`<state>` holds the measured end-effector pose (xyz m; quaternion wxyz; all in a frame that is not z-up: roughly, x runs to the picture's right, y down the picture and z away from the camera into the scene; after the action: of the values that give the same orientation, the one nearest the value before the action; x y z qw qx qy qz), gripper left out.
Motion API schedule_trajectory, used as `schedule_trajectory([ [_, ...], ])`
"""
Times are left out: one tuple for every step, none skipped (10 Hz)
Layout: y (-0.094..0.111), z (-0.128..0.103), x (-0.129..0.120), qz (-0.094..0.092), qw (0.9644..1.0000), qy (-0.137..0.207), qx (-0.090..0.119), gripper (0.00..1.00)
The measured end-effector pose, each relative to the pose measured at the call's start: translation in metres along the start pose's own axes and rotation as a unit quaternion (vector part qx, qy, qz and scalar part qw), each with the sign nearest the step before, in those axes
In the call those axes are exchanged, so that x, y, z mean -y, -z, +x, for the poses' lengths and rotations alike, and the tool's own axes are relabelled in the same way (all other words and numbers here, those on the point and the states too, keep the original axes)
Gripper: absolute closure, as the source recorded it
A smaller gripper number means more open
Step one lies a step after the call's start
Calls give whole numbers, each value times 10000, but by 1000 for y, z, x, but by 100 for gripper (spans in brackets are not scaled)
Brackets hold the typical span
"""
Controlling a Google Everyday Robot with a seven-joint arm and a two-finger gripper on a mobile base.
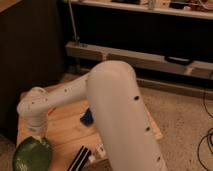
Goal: Drag the ceramic bowl in a circle
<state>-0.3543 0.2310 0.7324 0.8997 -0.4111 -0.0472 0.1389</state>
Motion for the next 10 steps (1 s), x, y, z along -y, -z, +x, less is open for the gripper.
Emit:
schedule_trajectory([
  [0,-17,3,22,10000,22,29,93],
  [0,-24,8,41,10000,7,37,93],
  [2,-28,21,62,9999,-71,47,93],
  [4,-26,36,69,9998,-184,75,93],
  [7,-19,54,64,9994,-322,110,93],
  [12,-7,77,57,9986,-508,158,93],
  [18,10,104,55,9969,-751,230,93],
  [23,23,121,55,9952,-932,304,93],
  [28,39,137,50,9929,-1121,390,93],
  [35,73,159,27,9885,-1423,512,93],
])
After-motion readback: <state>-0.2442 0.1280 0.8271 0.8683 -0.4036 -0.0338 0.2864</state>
